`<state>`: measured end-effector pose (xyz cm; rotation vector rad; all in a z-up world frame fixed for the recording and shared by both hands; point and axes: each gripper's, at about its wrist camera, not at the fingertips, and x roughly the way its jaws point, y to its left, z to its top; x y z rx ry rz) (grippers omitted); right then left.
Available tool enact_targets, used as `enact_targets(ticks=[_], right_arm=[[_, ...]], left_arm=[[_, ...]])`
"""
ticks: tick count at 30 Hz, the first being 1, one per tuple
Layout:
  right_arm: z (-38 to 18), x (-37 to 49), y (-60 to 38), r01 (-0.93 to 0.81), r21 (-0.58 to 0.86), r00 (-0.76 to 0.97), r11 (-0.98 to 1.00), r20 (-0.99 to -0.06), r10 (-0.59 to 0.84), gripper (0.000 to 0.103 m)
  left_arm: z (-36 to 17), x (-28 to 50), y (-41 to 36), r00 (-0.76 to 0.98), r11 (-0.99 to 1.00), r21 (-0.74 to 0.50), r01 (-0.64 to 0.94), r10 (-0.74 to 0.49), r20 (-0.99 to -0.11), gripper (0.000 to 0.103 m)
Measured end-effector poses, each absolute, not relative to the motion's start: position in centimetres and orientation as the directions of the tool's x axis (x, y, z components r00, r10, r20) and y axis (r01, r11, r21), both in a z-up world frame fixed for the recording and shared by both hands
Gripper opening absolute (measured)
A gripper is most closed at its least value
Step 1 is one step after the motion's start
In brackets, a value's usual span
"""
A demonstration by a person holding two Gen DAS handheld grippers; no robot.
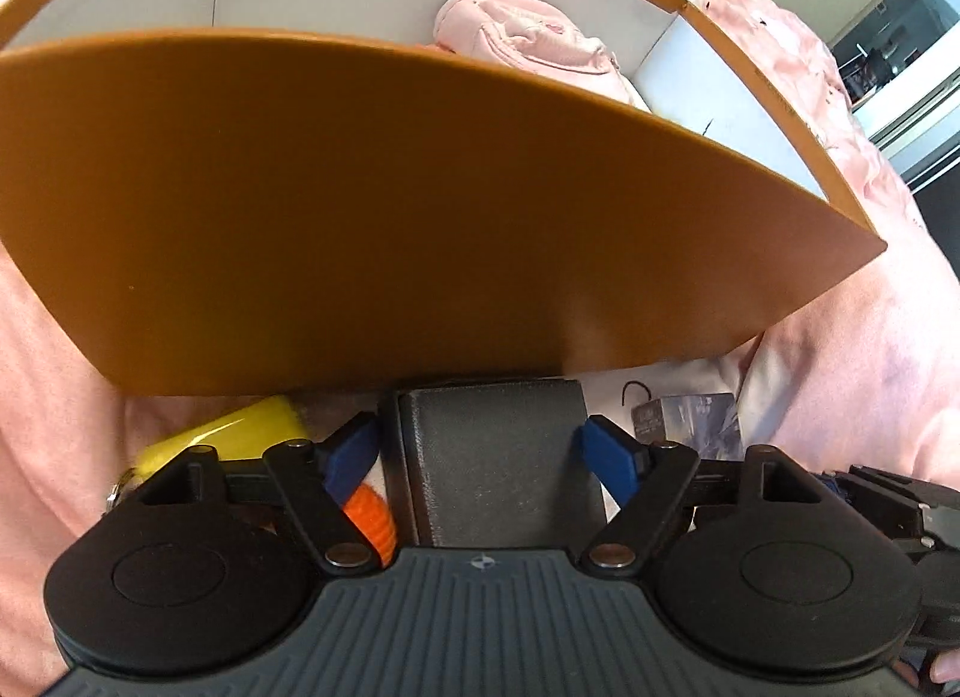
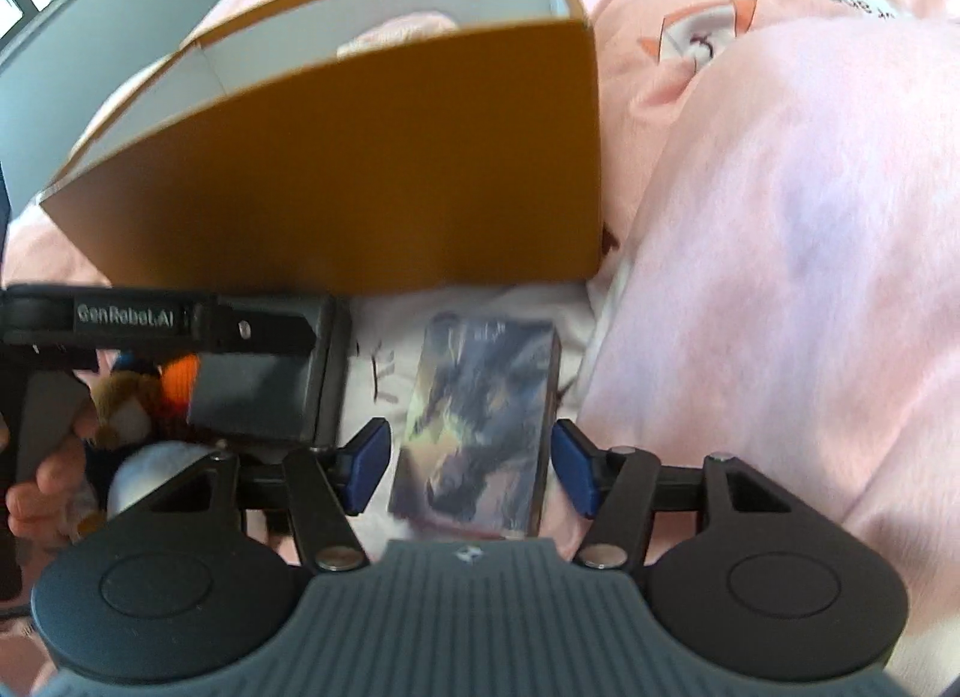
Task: Organize objects
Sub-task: 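Grasp the picture card box with the right tool while the left tool grasps the black box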
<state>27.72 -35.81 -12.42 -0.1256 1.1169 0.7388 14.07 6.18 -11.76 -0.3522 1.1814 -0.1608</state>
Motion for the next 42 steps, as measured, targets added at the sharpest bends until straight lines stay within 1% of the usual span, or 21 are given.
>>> enact_targets(ticks=[2,5,8,13,14,15,16,17,18,19,20,23,25,27,30,34,37,39,42], right_arm=[[-12.5,28.1,-35.6,-0.589,0.27,0.228,0.762,-0.849,0.477,0.062],[-12.5,28.4,-35.3,-0.583,0.285,0.196,0.761,-0.859,0.472,0.062],[-12.9,28.4,-34.8,-0.586,0.283,0.187,0.76,-0.865,0.466,0.063],[-13.4,28.5,-34.1,-0.585,0.297,0.168,0.755,-0.866,0.471,0.068],[-13.4,28.5,-33.9,-0.589,0.29,0.169,0.755,-0.868,0.466,0.068],[-13.5,28.5,-33.6,-0.593,0.283,0.171,0.754,-0.871,0.461,0.068],[-13.8,28.5,-33.3,-0.597,0.276,0.172,0.753,-0.873,0.456,0.068],[-13.9,28.5,-33.1,-0.599,0.269,0.174,0.754,-0.876,0.45,0.067],[-14.1,28.5,-32.9,-0.6,0.261,0.175,0.756,-0.879,0.443,0.066],[-14.2,28.5,-32.7,-0.601,0.254,0.175,0.758,-0.883,0.435,0.065],[-14.3,28.5,-32.6,-0.602,0.252,0.174,0.758,-0.885,0.432,0.065],[-14.4,28.6,-32.4,-0.596,0.255,0.172,0.761,-0.886,0.431,0.065],[-14.4,28.9,-32.5,-0.583,0.274,0.163,0.765,-0.883,0.44,0.064],[-14.4,29.2,-32.8,-0.564,0.294,0.153,0.772,-0.881,0.448,0.064],[-14.4,29.4,-33.0,-0.55,0.308,0.144,0.777,-0.881,0.451,0.064],[-14.7,29.4,-32.5,-0.554,0.3,0.146,0.777,-0.884,0.445,0.064],[-14.7,29.4,-32.3,-0.555,0.302,0.145,0.775,-0.882,0.448,0.064],[-14.5,29.4,-32.3,-0.549,0.308,0.148,0.777,-0.879,0.453,0.063],[-13.7,29.0,-32.5,-0.546,0.316,0.156,0.776,-0.872,0.465,0.063]], left_arm=[[-11.9,14.0,6.4,0.374,0.923,-0.379,-0.066,-0.329,-0.867,0.09],[-12.4,14.1,6.2,0.344,0.896,-0.441,-0.055,-0.398,-0.851,0.09],[-12.2,13.7,6.1,0.337,0.889,-0.455,-0.056,-0.413,-0.846,0.089],[-11.7,12.9,6.7,0.329,0.857,-0.513,-0.048,-0.472,-0.818,0.089],[-11.6,12.7,6.7,0.329,0.856,-0.515,-0.041,-0.475,-0.816,0.087],[-11.5,12.6,6.7,0.326,0.861,-0.508,-0.03,-0.472,-0.819,0.081],[-11.4,12.5,6.5,0.327,0.867,-0.498,-0.021,-0.465,-0.823,0.077],[-11.3,12.4,6.4,0.331,0.87,-0.493,-0.016,-0.46,-0.824,0.07],[-11.2,12.2,6.3,0.333,0.872,-0.489,-0.011,-0.458,-0.824,0.065],[-11.1,12.0,6.2,0.335,0.871,-0.491,-0.004,-0.462,-0.821,0.056],[-10.9,11.6,6.2,0.337,0.868,-0.496,0.0,-0.467,-0.817,0.053],[-10.1,10.7,5.7,0.365,0.884,-0.465,0.037,-0.445,-0.817,0.05],[-9.4,10.3,5.6,0.379,0.883,-0.466,0.06,-0.452,-0.808,0.05],[-9.5,10.4,5.8,0.379,0.869,-0.491,0.057,-0.474,-0.795,0.052],[-10.0,10.3,6.5,0.375,0.854,-0.519,0.036,-0.493,-0.785,0.052],[-11.5,10.1,7.4,0.38,0.833,-0.553,-0.005,-0.51,-0.772,0.054],[-10.9,10.6,6.9,0.391,0.846,-0.533,-0.007,-0.489,-0.78,0.052],[-10.1,10.3,6.5,0.413,0.859,-0.512,0.003,-0.468,-0.781,0.046],[-9.1,9.7,6.8,0.445,0.864,-0.503,0.012,-0.455,-0.771,0.042]])
